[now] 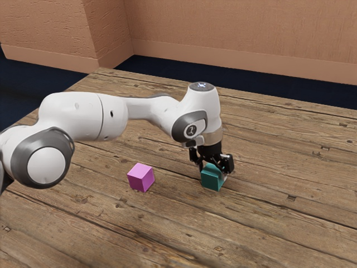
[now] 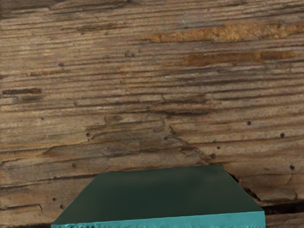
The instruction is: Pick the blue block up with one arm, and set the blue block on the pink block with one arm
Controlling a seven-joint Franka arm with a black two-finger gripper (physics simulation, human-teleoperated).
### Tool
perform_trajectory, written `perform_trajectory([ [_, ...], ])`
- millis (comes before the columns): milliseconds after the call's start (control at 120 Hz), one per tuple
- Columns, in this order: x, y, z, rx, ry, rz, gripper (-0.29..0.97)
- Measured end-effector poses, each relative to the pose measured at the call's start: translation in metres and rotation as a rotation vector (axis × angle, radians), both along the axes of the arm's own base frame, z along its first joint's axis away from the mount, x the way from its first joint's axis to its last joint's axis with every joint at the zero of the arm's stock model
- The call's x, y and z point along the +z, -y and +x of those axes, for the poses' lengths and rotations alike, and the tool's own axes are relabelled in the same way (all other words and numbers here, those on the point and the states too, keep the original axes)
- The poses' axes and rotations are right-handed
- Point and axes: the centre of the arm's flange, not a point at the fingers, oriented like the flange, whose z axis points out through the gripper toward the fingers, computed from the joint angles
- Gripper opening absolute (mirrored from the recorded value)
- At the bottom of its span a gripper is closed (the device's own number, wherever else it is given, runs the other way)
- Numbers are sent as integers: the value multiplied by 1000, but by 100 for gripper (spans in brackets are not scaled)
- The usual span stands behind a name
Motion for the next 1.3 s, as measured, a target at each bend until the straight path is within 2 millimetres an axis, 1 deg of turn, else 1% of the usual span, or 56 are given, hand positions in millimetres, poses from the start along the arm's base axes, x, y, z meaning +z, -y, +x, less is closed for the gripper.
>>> perform_trajectory([
  [75, 0, 0, 0, 6, 0, 0, 48],
  [133, 0, 0, 0, 11, 1, -1, 43],
  [342, 3, 0, 0, 24, 3, -6, 36],
  [517, 7, 0, 1, 29, 7, -9, 33],
  [642, 25, 0, 0, 31, 29, -9, 32],
  [742, 48, -1, -3, 33, 49, -3, 31],
  [850, 67, -5, -16, 30, 53, 19, 30],
  [933, 82, -8, -30, 27, 57, 37, 30],
  [975, 87, -13, -38, 30, 56, 47, 31],
  [1042, 93, -29, -51, 46, 53, 67, 31],
  [1217, 96, -87, -78, 117, 59, 99, 32],
  [1300, 104, -113, -85, 151, 84, 102, 32],
])
